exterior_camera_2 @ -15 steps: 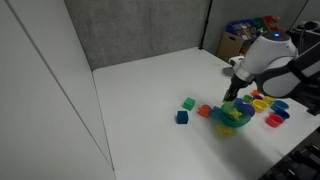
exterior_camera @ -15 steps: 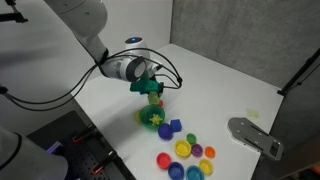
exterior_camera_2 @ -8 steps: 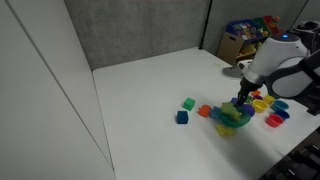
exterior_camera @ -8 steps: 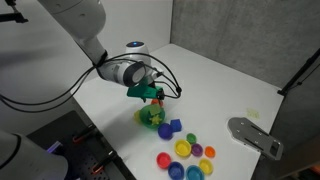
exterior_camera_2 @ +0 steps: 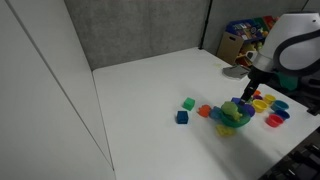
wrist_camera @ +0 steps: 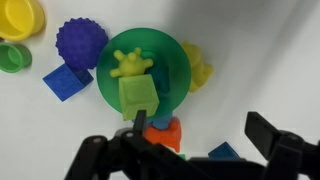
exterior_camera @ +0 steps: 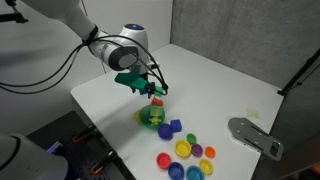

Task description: Pick up the light green block and place it in the green bowl

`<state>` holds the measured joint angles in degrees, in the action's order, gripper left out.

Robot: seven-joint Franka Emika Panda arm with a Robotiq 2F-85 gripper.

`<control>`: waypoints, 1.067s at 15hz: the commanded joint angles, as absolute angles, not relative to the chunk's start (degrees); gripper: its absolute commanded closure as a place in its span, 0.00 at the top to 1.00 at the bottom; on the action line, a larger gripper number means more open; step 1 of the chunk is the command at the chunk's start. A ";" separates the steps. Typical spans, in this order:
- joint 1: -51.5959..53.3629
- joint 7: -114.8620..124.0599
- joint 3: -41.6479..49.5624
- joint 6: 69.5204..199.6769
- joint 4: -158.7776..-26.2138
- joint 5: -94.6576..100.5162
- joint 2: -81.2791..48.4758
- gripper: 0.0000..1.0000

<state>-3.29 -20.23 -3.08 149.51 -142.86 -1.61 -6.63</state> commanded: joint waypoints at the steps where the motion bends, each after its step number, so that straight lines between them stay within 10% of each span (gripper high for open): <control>1: -2.96 -19.61 -2.28 140.41 -144.35 -4.92 2.38 1.00; 16: -2.44 6.11 -2.87 105.84 -136.51 2.96 28.21 1.00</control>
